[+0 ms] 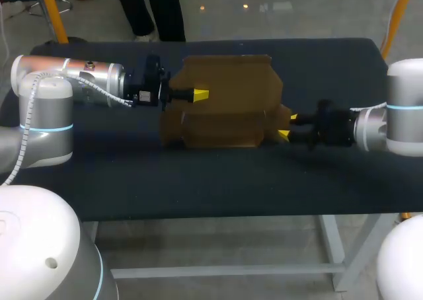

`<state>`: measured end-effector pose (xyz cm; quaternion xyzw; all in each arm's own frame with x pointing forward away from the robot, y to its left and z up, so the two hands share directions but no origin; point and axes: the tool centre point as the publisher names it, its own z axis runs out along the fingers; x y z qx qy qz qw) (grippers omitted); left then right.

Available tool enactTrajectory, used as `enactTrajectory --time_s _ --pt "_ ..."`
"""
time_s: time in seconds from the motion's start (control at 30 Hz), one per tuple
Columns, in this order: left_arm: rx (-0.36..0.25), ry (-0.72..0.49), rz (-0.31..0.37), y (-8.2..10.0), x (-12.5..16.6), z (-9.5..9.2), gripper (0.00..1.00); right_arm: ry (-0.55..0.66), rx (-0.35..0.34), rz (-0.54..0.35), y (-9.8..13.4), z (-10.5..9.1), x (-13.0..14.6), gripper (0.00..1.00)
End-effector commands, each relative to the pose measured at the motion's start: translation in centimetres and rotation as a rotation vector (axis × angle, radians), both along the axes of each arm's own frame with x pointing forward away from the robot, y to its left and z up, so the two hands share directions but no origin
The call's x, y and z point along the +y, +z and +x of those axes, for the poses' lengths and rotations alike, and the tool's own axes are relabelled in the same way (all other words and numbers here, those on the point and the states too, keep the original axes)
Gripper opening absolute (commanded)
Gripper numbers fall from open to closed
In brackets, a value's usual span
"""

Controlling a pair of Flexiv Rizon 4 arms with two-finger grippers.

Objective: Assemble the packaging by folding the flat box into shape, placing the metal phone stand inside, and closing the box properly

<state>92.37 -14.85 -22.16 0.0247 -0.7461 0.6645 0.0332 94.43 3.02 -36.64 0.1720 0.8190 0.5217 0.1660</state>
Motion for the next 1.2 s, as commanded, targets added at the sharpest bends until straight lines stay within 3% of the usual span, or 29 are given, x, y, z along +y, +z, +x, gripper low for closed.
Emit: enactTrajectory --time_s 0.03,0.2,0.33,0.37,1.2 --pt "0.001 -0.005 -0.001 -0.3 -0.1 0.1 0.0 0.001 0.004 0.001 -0.3 0.6 0.4 0.48" --pt "0.001 -0.005 -0.001 -0.3 -0.1 0.1 0.0 -0.004 0.004 0.004 -0.3 0.7 0.6 0.35" --pt "0.001 -0.005 -0.001 -0.3 -0.1 0.1 0.0 -0.009 0.003 0.008 -0.3 0.6 0.8 0.03" --pt "0.001 -0.005 -0.001 -0.3 -0.1 0.1 0.0 -0.011 0.004 0.009 -0.3 0.6 0.8 0.0" --pt "0.001 -0.005 -0.001 -0.3 -0.1 0.1 0.0 -0.1 0.022 0.015 -0.5 -0.2 2.5 0.01"
